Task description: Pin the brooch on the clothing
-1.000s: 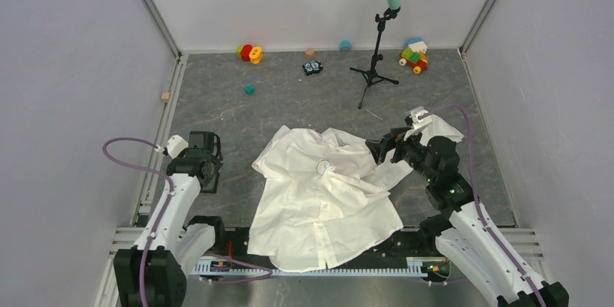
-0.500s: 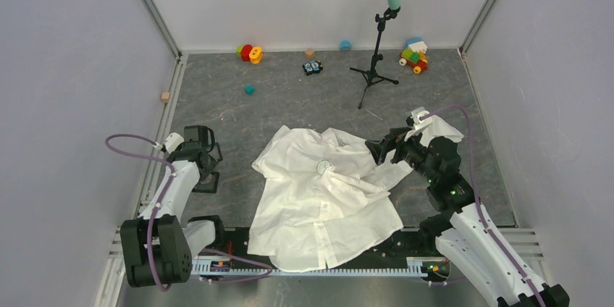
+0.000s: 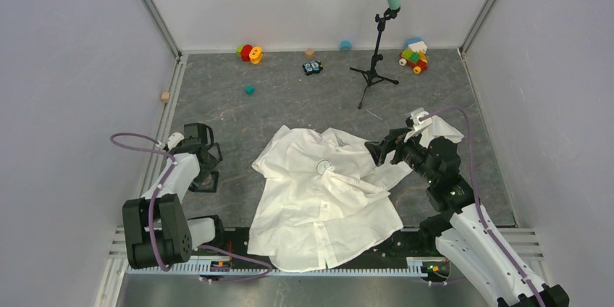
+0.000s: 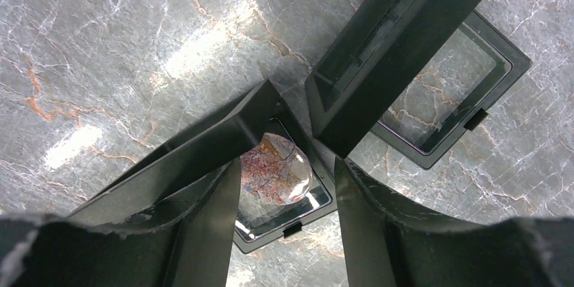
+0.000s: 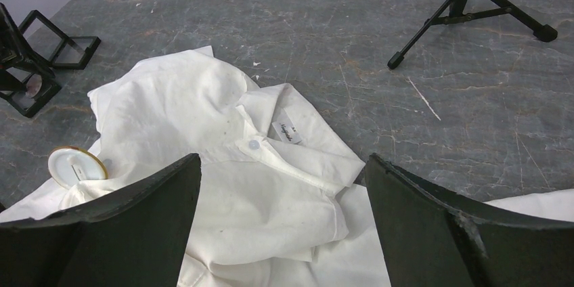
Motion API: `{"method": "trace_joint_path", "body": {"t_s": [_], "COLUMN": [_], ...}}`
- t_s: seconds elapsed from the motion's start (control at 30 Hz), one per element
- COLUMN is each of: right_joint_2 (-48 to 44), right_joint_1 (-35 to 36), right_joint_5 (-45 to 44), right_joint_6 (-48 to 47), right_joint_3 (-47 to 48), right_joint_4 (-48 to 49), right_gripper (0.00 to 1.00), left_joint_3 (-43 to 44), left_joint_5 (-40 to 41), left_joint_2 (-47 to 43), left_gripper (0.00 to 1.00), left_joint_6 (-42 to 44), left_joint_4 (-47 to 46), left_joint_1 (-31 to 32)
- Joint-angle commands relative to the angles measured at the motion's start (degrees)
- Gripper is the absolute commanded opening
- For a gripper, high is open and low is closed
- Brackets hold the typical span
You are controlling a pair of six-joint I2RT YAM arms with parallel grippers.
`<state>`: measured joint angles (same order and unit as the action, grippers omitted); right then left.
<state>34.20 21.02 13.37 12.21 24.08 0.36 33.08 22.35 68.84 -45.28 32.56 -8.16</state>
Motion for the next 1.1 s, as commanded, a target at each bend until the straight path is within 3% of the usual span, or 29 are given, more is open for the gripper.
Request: {"method": "trace_joint_path", "body": {"t_s": [0.0,0.2,0.8,0.87,0.97,1.07], "right_joint_2": [-0.31,-0.18,0.06,-0.07,-0.12,-0.23], "right_joint_1": [0.25,0.25,0.25,0.25,0.25,0.26], "right_joint_5": [0.62,0.51,1.40,1.53,1.98,2.01], "right_joint_6": [0.24,0.16,0.78,0.86,1.03,1.21], "right_joint_3": [-0.17,-0.25,-0.91,-0.98,-1.22,-1.48], "right_joint_4": [2.01,2.01,2.67,2.72,2.81,2.80], "right_gripper": [0.95,0.95,0.95,0.96,0.96,0.96], "left_joint_3": [1.68,2.25,1.80,1.64,1.88,2.48], "left_joint_5": [-0.44,-0.99,-3.69,-4.44,-4.68,-5.33], "left_joint_2": [0.93,1.16,-13.36,-13.12,-10.95,-7.87], "left_gripper": [0.58,0.40,0.23,0.29,0.51,0.60], "left_joint_6": [1.24,1.74,-0.12,0.89,1.41,2.20], "left_joint_4": [-2.73,-1.89,7.51,6.67,5.34,4.06], "left_joint_1": [-0.33,-0.35,-0.39,-0.40,-0.41,-0.36]}}
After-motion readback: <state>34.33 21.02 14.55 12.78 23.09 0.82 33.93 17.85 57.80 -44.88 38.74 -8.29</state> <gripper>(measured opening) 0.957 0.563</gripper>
